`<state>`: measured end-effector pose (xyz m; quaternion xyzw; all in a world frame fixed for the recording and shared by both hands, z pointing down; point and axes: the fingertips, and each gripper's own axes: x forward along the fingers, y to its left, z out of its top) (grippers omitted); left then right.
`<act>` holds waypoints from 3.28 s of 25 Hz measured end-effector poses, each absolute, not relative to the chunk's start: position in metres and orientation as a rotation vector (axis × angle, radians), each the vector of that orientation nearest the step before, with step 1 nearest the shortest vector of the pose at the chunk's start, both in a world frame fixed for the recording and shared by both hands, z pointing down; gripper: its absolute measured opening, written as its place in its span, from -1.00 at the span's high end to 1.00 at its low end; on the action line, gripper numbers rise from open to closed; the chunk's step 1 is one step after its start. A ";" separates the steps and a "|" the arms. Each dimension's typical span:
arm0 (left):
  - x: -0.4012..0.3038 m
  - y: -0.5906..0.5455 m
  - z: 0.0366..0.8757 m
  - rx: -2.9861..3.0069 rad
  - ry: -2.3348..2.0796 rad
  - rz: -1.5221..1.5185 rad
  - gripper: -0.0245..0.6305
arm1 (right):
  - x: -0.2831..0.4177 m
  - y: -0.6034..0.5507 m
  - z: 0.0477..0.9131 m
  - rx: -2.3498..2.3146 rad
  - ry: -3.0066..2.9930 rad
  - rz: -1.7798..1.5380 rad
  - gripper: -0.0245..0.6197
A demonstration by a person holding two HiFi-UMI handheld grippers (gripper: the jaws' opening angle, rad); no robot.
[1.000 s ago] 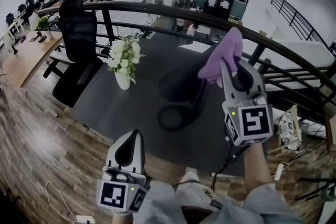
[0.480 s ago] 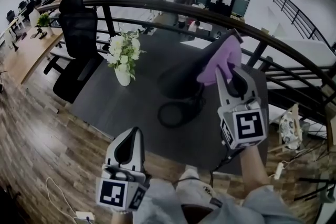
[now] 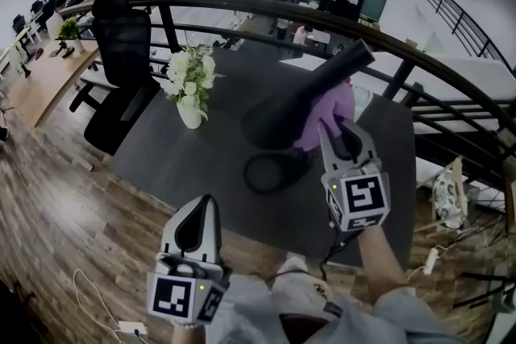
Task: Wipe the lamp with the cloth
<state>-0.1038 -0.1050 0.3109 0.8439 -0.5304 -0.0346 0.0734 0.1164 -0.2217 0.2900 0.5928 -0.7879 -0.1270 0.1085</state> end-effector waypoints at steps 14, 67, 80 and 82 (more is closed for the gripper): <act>-0.089 -0.115 0.311 2.533 -1.624 -0.097 0.91 | 0.132 -0.236 0.361 1.642 -2.323 -0.199 0.72; -0.132 -0.109 0.363 2.206 -1.902 0.070 0.91 | -0.010 -0.192 0.622 0.891 -2.324 0.167 0.72; -0.143 -0.096 0.367 2.172 -1.934 0.098 0.91 | -0.058 -0.217 0.624 0.809 -2.333 0.102 0.72; -0.142 -0.098 0.368 2.173 -1.930 0.099 0.91 | -0.056 -0.217 0.623 0.810 -2.334 0.094 0.72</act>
